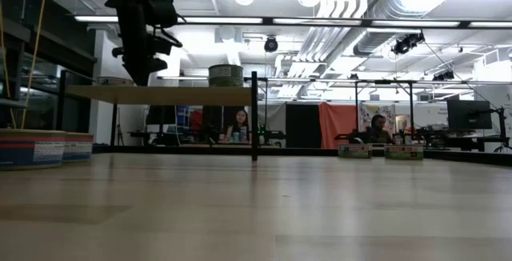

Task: Stack canned seafood by type on shelf
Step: Put the green-white tuna can on the shelf, then adjust the green tuna cans on the shelf

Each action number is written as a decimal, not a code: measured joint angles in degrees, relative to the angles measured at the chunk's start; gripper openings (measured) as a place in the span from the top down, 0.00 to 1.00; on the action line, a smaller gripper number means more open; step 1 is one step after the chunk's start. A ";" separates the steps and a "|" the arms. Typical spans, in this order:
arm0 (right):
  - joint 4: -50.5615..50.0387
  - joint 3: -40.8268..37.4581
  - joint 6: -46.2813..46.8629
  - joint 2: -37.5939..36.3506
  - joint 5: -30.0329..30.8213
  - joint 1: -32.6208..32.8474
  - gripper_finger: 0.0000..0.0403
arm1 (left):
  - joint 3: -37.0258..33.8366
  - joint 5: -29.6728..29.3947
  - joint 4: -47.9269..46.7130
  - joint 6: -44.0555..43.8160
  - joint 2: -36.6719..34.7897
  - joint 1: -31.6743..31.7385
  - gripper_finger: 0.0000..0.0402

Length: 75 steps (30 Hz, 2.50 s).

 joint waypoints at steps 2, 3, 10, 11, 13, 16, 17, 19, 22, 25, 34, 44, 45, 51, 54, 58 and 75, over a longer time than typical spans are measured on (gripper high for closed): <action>0.00 0.00 0.00 0.00 0.02 0.00 0.33 | 0.00 -0.20 -1.11 -0.01 -0.02 0.31 1.00; 0.00 0.00 0.00 0.00 0.04 0.00 0.33 | 0.02 -0.32 -1.43 -0.01 -0.04 0.48 1.00; 0.02 0.00 0.00 0.00 0.06 0.00 0.33 | 0.02 -2.31 -2.46 0.08 -0.17 0.49 1.00; 0.01 0.00 0.00 0.00 0.06 0.00 0.33 | 0.02 -2.57 -2.43 0.30 -0.17 0.52 1.00; 0.02 0.00 0.00 0.00 0.06 0.00 0.33 | 0.00 -2.63 -2.16 0.41 -0.17 0.58 1.00; 0.00 0.00 -0.25 0.00 0.06 0.00 0.33 | 0.00 -1.59 -1.02 -0.82 -0.46 0.46 1.00; -0.02 0.00 -0.85 0.00 0.08 -0.03 0.33 | 0.00 -0.78 -0.47 -1.49 -0.75 0.21 1.00; -0.21 0.00 -2.73 -0.07 0.53 -0.33 0.33 | 0.00 0.98 1.11 -2.93 -1.70 -0.51 1.00; -0.95 -0.02 -4.05 -0.40 2.82 -0.84 0.33 | 0.00 3.61 2.06 -5.56 -3.74 -2.23 1.00; -2.94 -0.02 -4.08 -0.81 2.22 -1.65 0.33 | 0.00 9.94 -0.53 -9.39 -7.00 -5.29 1.00; -18.87 -0.02 -8.91 -0.81 -1.04 -2.18 0.33 | -7.96 18.55 -6.14 -30.18 -24.07 -36.66 1.00; -24.84 -2.77 -14.03 -0.61 -5.54 -4.25 0.33 | -10.12 16.44 -14.15 -44.28 -25.80 -79.51 1.00; -24.46 -3.94 -13.99 -0.59 -6.26 -4.59 0.33 | -10.12 18.10 -14.15 -45.40 -24.62 -82.67 1.00; -21.62 -13.12 -13.09 -0.59 -12.49 -4.92 0.33 | -10.14 26.25 -14.34 -55.47 -17.15 -96.34 1.00; -21.21 -17.92 -13.09 -0.80 -14.54 -4.18 0.33 | -10.14 25.80 -14.45 -61.29 -16.31 -98.46 1.00; -20.31 -23.84 -12.22 -4.34 -14.91 -4.49 0.33 | -10.12 20.79 -13.61 -64.90 -18.71 -97.48 1.00; -9.22 -43.05 17.93 -29.10 -24.96 -4.45 0.33 | -10.05 0.76 -13.16 -62.59 -26.47 -86.62 1.00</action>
